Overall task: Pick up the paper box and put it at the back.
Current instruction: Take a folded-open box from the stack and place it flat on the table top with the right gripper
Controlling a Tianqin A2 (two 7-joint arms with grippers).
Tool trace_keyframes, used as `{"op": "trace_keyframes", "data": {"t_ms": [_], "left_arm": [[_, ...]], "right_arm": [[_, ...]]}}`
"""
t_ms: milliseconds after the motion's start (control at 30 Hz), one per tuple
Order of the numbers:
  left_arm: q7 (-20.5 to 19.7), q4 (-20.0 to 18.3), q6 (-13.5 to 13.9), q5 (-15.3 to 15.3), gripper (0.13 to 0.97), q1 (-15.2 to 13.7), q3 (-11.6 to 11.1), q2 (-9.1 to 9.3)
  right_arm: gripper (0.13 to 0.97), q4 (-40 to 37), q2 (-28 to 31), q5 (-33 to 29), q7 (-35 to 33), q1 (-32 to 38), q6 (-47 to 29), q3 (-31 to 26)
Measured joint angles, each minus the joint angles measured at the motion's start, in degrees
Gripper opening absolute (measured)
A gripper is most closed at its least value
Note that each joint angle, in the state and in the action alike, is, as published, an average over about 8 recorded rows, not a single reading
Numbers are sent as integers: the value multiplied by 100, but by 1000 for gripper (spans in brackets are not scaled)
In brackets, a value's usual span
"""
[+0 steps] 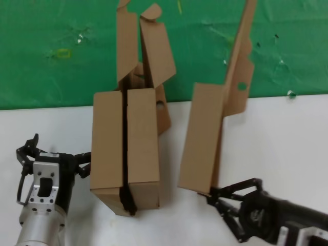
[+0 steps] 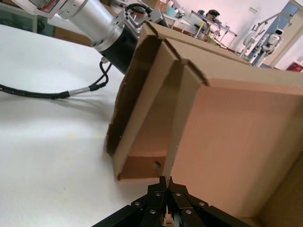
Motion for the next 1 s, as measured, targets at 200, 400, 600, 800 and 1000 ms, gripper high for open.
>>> {"op": "trace_keyframes", "data": {"t_ms": [200,400,600,800,1000], "left_arm": [[-19,2,19,15,966,8,-15,7],[-37,-4,30,3,966,18,-19,-1],[-48,-9,40,-12,966,20,-12,-14],[-54,-16,42,-23,966,20,-5,-23],[-56,-26,38,-25,966,24,-1,-30]], "right_arm": [[150,216,282,205,-26,-430,-12,668],[149,278,681,147,291,-577,-11,1304],[149,288,1166,-535,1283,-228,-329,1798],[149,289,1426,-2015,2850,967,-1570,1823],[149,288,1476,-3733,4237,2673,-3078,1071]]}}
